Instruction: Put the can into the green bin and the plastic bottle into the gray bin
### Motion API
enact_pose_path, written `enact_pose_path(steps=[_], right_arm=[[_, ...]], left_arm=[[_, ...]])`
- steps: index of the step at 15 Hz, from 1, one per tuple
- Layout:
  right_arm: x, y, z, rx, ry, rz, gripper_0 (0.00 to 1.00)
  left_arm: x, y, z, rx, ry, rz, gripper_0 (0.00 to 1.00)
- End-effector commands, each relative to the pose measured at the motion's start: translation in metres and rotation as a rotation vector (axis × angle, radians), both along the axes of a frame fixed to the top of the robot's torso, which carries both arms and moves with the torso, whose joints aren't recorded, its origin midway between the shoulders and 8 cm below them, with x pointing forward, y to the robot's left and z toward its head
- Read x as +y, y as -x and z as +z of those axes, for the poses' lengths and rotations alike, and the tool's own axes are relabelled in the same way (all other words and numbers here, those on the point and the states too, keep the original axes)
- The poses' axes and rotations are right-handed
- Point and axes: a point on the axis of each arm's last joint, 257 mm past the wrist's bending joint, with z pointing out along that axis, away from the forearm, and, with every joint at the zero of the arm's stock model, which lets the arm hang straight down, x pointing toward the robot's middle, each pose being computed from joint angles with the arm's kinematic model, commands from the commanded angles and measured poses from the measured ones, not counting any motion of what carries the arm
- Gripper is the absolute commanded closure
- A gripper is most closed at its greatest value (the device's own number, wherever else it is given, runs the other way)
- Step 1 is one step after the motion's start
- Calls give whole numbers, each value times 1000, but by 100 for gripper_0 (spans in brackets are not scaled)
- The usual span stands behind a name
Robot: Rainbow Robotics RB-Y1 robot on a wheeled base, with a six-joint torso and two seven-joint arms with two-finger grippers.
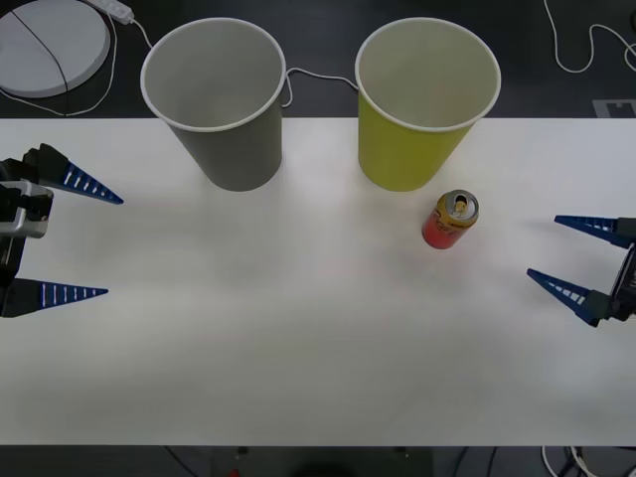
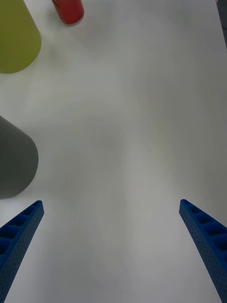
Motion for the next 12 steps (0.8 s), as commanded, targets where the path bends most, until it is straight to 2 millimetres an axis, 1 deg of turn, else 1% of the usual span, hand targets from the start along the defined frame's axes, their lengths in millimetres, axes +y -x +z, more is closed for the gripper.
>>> enact_pose_path(steps=[1, 7, 12], right_arm=[[16, -11, -12, -36, -7, -17, 0], [38, -26, -35, -71, -22, -76, 0], [61, -41, -46, -80, -31, -111, 0]], left_arm=[[0, 0, 0, 0, 0, 0, 0], [0, 0, 0, 0, 0, 0, 0], [0, 0, 0, 0, 0, 0, 0]])
